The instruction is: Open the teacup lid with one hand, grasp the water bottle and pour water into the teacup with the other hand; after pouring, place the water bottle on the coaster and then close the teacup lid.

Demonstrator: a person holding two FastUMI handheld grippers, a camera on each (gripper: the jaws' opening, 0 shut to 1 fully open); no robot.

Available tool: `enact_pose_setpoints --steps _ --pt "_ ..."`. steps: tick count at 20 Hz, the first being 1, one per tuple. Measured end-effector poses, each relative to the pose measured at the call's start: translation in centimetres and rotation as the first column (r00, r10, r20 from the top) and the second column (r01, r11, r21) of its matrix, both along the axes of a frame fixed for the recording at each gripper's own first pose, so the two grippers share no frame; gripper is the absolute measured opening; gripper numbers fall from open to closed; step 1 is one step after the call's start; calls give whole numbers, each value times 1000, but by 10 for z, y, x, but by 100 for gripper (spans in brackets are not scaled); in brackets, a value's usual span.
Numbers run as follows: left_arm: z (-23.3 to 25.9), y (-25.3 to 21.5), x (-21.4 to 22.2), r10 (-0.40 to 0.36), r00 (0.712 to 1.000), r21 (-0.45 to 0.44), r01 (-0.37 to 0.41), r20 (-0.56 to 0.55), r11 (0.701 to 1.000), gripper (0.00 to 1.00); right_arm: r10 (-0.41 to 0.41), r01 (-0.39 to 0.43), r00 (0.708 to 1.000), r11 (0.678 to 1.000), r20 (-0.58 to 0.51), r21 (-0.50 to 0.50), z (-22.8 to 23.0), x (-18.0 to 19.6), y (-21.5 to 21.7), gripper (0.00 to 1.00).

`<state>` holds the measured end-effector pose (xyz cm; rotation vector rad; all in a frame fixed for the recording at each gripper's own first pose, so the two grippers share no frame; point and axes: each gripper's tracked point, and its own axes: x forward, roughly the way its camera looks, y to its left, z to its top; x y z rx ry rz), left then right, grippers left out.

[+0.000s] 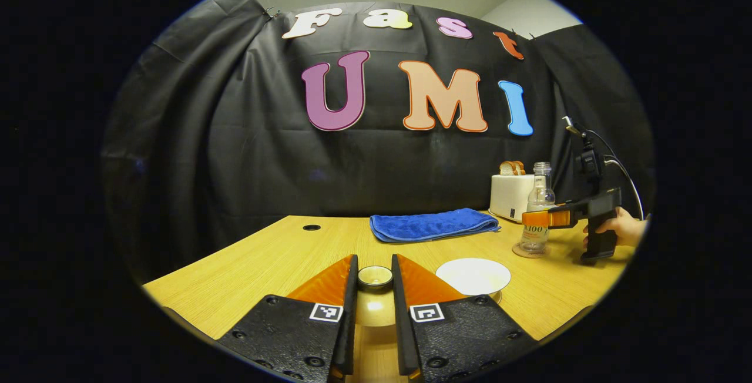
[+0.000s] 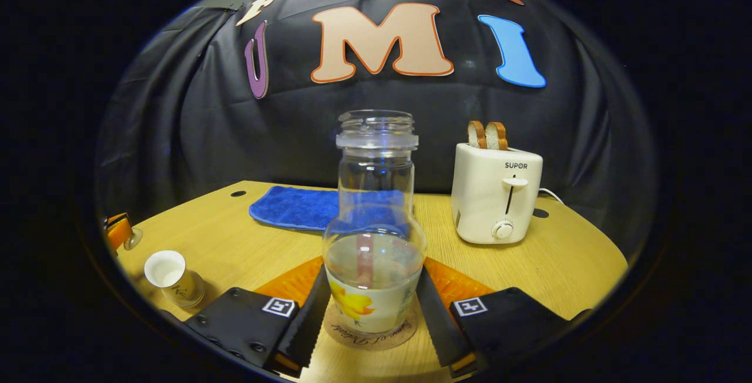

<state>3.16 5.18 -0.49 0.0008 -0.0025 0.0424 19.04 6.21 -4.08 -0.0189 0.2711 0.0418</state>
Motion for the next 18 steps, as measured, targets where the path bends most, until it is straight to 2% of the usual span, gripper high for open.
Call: enact_pose_setpoints --steps 3,4,5,6,7,12,13,16,17,18 --pt "0 -1 0 0 1000 0 0 0 1000 27 6 -6 1000 1000 2 9 1 -4 1 84" --pt "0 0 0 0 1000 0 0 0 1000 27 5 -5 1000 1000 8 7 2 -4 -1 89" --pt "0 0 0 0 1000 0 0 0 1000 27 0 0 1000 1000 14 4 4 -5 -3 84" --pt "0 0 0 0 1000 0 0 0 1000 27 -3 3 1000 1000 19 5 4 -9 -4 94" --pt "0 0 0 0 1000 0 0 0 1000 27 1 -1 1000 1000 22 16 5 -11 -4 89" --pt "0 0 0 -1 1000 0 1 -1 1000 27 8 -10 999 999 37 43 6 -31 -7 89" --pt "0 0 1 -3 1000 0 3 -1 1000 27 11 -12 999 999 37 40 5 -35 -8 84" --pt "0 0 1 -5 1000 0 5 0 1000 27 18 -19 999 1000 47 23 1 -47 -11 94" --pt "0 0 1 -5 1000 0 5 0 1000 27 21 -22 999 999 47 27 0 -52 -10 89" --pt "0 0 1 -5 1000 1 5 0 1000 27 28 -30 998 999 47 33 -1 -58 -9 89"
